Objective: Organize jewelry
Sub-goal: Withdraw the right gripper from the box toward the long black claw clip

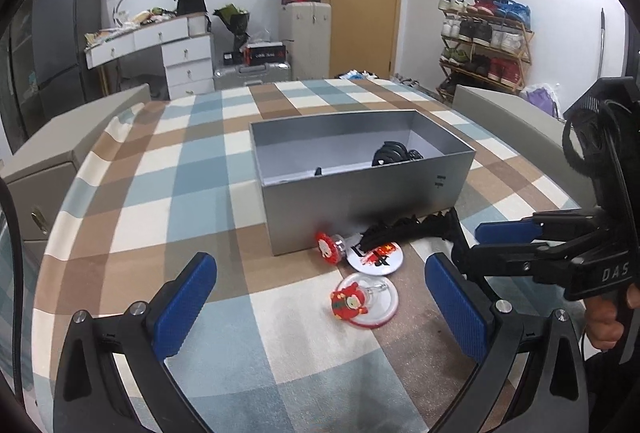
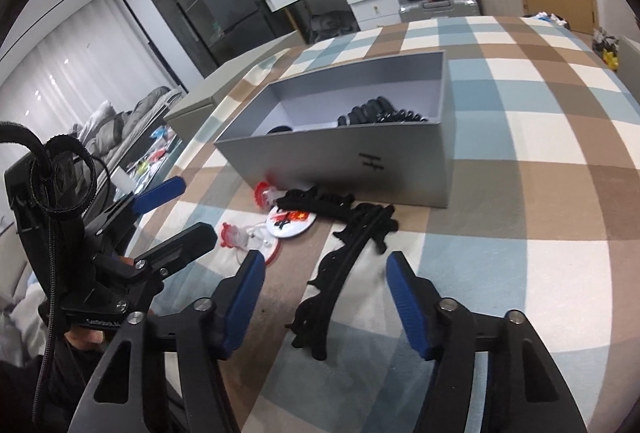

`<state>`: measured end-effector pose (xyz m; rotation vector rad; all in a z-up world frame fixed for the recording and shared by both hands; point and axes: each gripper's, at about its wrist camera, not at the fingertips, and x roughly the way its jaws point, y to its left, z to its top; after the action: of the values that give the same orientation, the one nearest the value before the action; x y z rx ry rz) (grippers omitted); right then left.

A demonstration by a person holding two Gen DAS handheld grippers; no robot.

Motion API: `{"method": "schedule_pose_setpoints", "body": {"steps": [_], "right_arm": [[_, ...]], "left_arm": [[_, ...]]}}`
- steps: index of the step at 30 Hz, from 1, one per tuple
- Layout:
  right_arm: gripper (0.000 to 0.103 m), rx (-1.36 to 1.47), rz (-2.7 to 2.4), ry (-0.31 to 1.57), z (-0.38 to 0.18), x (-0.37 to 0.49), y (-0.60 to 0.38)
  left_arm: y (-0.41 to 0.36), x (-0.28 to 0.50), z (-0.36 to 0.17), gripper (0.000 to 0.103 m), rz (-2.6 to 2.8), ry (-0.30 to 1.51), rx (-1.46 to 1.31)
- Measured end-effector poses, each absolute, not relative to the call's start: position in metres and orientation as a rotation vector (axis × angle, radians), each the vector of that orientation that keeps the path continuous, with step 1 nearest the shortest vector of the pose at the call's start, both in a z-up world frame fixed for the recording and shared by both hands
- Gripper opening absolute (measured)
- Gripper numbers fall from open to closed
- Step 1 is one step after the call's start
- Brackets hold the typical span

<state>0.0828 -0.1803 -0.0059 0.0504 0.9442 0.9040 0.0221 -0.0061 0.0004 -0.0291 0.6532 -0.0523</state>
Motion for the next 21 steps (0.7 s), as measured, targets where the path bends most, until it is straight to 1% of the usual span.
{"method": "schedule_pose_setpoints", "body": {"steps": [2,3,7,10,16,18,19,20,21], "right_arm": [[0.051,0.044,0.915,0.952,-0.008,0.083,-0.178],[0.049,0.039,0.919,0.956,-0.008,0.082,-0.177],[0.046,0.032,0.924,0.96,-0.011,0.081,-0.174],[0.045,0.029,0.923,0.961,-0.011,0.08,-0.173],[0.042,0.043,0.916,0.964,-0.012,0.082,-0.175],[0.04,0.046,0.913,0.967,-0.013,0.082,-0.175],[0.036,0.051,0.915,0.97,-0.013,0.083,-0.176],[0.036,0.053,0.917,0.974,-0.014,0.083,-0.175],[0.036,0.056,0.918,0.977,-0.014,0.083,-0.175]], "left_arm": [[-0.007,0.023,0.0,0.101,-0.063,0.667,-0.029],[-0.009,0.023,-0.001,0.101,-0.061,0.675,-0.025],[-0.016,0.021,0.0,0.101,-0.075,0.673,0.008],[-0.02,0.019,-0.002,0.097,-0.091,0.674,0.033],[-0.02,0.018,-0.001,0.095,-0.106,0.675,0.027],[-0.02,0.02,-0.001,0.09,-0.114,0.679,0.024],[-0.02,0.02,-0.002,0.086,-0.114,0.683,0.025],[-0.02,0.021,-0.002,0.083,-0.117,0.687,0.026],[-0.02,0.021,-0.002,0.082,-0.118,0.687,0.028]]}}
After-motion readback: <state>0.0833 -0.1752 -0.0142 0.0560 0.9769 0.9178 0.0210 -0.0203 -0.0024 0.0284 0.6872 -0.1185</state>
